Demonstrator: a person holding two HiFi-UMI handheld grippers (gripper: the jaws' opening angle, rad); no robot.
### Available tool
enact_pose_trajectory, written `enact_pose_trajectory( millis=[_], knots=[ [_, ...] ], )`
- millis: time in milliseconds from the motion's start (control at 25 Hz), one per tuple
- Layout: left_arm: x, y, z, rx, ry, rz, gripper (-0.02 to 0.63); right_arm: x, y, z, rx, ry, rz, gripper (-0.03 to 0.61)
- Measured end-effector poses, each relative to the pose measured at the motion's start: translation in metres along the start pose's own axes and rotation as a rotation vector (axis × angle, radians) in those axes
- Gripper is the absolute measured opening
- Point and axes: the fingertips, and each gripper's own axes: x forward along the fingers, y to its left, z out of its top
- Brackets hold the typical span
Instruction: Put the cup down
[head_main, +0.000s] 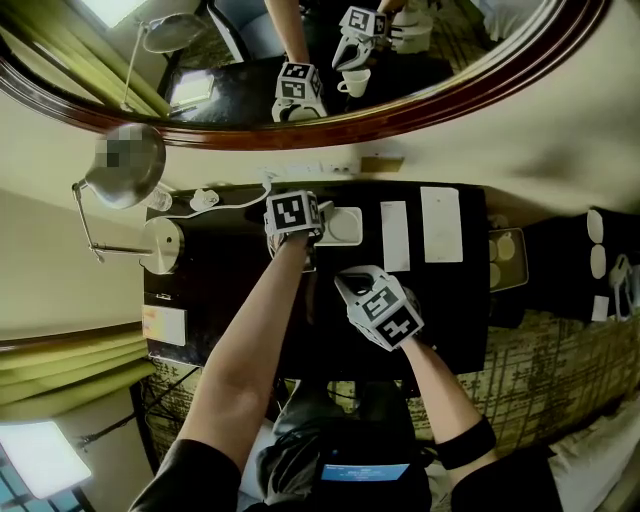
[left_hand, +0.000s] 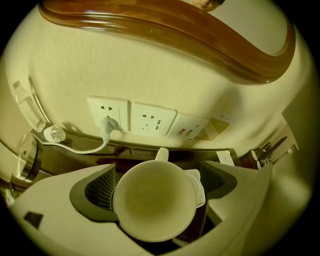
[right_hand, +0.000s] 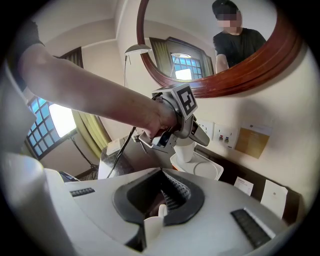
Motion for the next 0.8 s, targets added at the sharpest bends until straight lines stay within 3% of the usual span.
enact_pose_trajectory(
  millis=[200, 320, 440, 520, 600, 720, 800],
  knots=[
    [-0.015, -0.008, 0.012, 0.043, -0.057, -0.019, 0.525, -0.004, 0.002, 0.006, -0.010, -0.007, -0.005, 0.002],
    [-0.040, -0.004, 0.011, 0.095, -0.068, 0.017, 0.525, -0.013, 0.003, 0.010, -0.016, -0.010, -0.016, 0.002],
    [-0.066, -0.028, 0.002, 0.080, -0.098, -0.110, 0.523, -0.026, 0.004, 0.013, -0.023, -0.014, -0.039, 0.002],
    [-0.089, -0.027, -0.008, 0.091, -0.113, -0.124, 0.506, -0.037, 0.005, 0.016, -0.025, -0.023, -0.056, 0.002],
    [-0.114, -0.016, -0.014, 0.137, -0.147, -0.087, 0.443, -0.048, 0.008, 0.020, -0.020, -0.037, -0.071, 0.002],
    [-0.147, -0.007, -0.028, 0.188, -0.200, -0.074, 0.244, -0.060, 0.009, 0.021, -0.014, -0.061, -0.097, 0.002],
    [-0.160, -0.005, -0.041, 0.199, -0.221, -0.095, 0.166, -0.063, 0.007, 0.018, -0.012, -0.069, -0.117, 0.002]
  ],
)
